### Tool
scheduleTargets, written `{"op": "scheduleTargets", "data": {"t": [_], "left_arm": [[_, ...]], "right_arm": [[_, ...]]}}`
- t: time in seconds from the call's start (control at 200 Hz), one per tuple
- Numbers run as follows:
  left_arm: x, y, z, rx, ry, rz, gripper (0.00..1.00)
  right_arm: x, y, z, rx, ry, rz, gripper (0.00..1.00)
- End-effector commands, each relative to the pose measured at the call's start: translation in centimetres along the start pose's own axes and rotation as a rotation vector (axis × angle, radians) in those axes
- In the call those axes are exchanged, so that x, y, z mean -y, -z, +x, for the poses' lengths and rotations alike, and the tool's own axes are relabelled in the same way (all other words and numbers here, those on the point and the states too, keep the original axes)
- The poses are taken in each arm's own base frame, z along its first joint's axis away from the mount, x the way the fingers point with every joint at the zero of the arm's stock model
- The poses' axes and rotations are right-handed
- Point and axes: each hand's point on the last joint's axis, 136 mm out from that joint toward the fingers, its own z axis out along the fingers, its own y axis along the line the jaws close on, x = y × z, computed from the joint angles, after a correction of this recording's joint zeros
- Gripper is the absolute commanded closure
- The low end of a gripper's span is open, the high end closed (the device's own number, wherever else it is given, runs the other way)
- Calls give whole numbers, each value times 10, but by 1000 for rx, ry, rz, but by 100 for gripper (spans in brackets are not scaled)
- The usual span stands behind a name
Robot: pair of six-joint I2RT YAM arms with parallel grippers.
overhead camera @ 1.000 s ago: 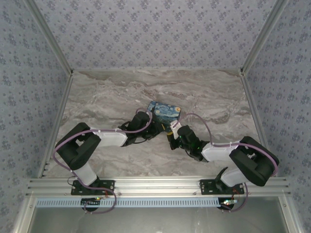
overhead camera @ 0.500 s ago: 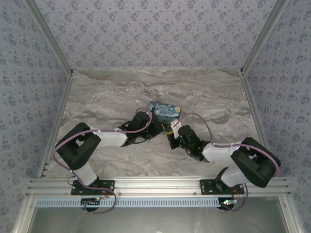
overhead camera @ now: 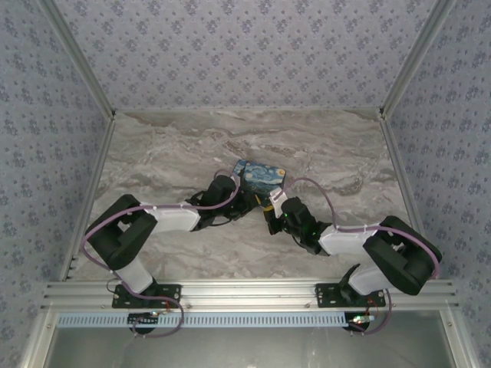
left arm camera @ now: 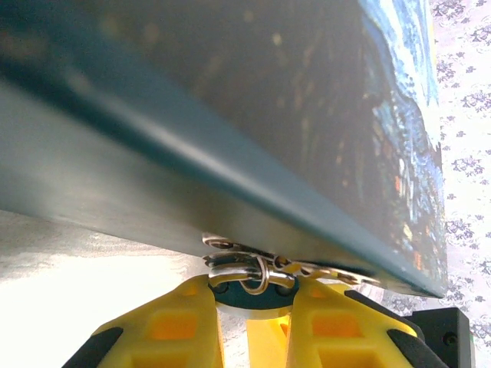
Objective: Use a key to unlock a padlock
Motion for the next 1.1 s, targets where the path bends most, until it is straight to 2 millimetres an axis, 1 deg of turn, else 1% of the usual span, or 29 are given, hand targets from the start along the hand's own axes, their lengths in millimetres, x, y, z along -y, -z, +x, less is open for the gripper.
{"op": "scheduleTargets", "data": {"t": [0.0, 0.085, 0.3, 0.615, 0.695, 0.869, 1.094], "left_arm": [[41, 11, 6, -30, -26, 108, 89], [41, 12, 7, -33, -26, 107, 90], [42, 14, 9, -36, -27, 106, 90], [52, 19, 10, -46, -32, 129, 90], [51, 19, 10, -46, -31, 124, 91], [49, 18, 8, -42, -38, 108, 91], [47, 15, 9, -49, -33, 101, 91]], "right_arm": [[1, -1, -27, 91, -5, -10, 100], [0, -1, -31, 104, -6, -28, 100], [-11, 0, -44, 135, 6, -93, 100], [-9, -1, -57, 161, 19, -134, 100], [-8, -1, -60, 161, 33, -136, 100], [-12, -1, -69, 172, 51, -162, 100], [-21, 0, -70, 171, 47, -208, 100]]}}
